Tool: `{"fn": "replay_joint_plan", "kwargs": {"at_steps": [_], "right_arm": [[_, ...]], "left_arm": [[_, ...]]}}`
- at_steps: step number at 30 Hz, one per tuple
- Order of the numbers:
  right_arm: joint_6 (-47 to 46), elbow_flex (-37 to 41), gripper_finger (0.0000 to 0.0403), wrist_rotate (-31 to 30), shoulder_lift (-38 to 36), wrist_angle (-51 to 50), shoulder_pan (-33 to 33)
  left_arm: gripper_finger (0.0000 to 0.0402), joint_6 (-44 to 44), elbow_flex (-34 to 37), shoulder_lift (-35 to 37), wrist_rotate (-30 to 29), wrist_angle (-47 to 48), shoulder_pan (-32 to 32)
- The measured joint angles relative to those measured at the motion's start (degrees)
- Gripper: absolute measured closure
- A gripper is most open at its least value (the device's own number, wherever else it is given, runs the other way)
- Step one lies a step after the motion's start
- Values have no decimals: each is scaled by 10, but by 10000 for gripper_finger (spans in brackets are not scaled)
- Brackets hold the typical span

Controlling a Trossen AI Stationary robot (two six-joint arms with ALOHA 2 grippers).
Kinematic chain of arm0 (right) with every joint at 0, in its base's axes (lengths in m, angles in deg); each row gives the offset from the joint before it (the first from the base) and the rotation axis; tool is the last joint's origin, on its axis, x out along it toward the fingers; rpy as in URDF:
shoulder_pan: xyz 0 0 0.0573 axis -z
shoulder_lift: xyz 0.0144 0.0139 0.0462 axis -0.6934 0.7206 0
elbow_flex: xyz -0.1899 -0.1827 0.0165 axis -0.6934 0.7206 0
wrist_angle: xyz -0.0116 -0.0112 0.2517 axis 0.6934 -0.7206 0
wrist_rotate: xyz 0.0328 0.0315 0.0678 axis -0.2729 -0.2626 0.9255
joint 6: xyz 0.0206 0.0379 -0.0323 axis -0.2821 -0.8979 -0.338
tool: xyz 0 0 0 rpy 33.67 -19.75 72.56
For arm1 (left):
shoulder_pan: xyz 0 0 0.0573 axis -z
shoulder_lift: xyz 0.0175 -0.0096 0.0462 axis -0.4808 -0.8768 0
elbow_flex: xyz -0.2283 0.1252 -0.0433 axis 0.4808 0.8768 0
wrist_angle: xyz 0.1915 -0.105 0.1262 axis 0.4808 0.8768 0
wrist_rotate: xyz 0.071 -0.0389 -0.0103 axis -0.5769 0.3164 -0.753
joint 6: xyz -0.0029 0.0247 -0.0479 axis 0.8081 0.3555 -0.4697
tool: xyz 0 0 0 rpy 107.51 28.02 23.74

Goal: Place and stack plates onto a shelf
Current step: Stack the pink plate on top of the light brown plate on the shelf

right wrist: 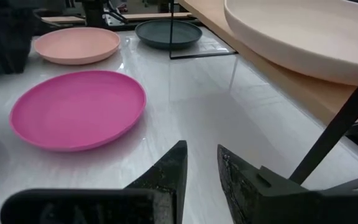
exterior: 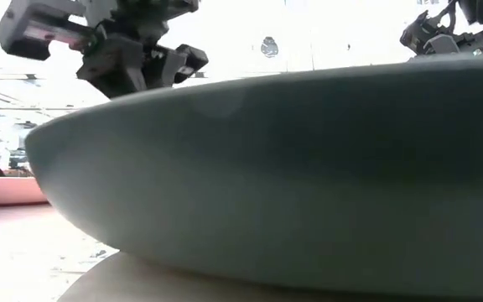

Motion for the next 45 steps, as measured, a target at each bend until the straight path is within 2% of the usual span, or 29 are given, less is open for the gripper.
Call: {"fn": "replay_joint_plan", "kwargs": {"at_steps": [6, 13, 20, 30, 35, 45], "right_arm": [[-2, 0, 330, 0, 0, 1, 0], [-2, 0, 330, 2, 0, 0, 0], [-4, 0, 330, 2, 0, 1, 0], [-13, 0, 330, 17, 0, 0, 0], [-13, 0, 330, 17, 0, 1, 0], [-13, 0, 330, 17, 0, 3, 0]], "left_arm": [[318, -3, -1, -38, 1, 1, 3], [318, -1, -1, -65, 29, 2, 3], [320, 6, -1, -65, -40, 0, -10], [320, 8, 0, -65, -42, -5, -14], [321, 1, 31, -65, -43, -39, -14], [321, 23, 62, -65, -158, -67, -14]]}}
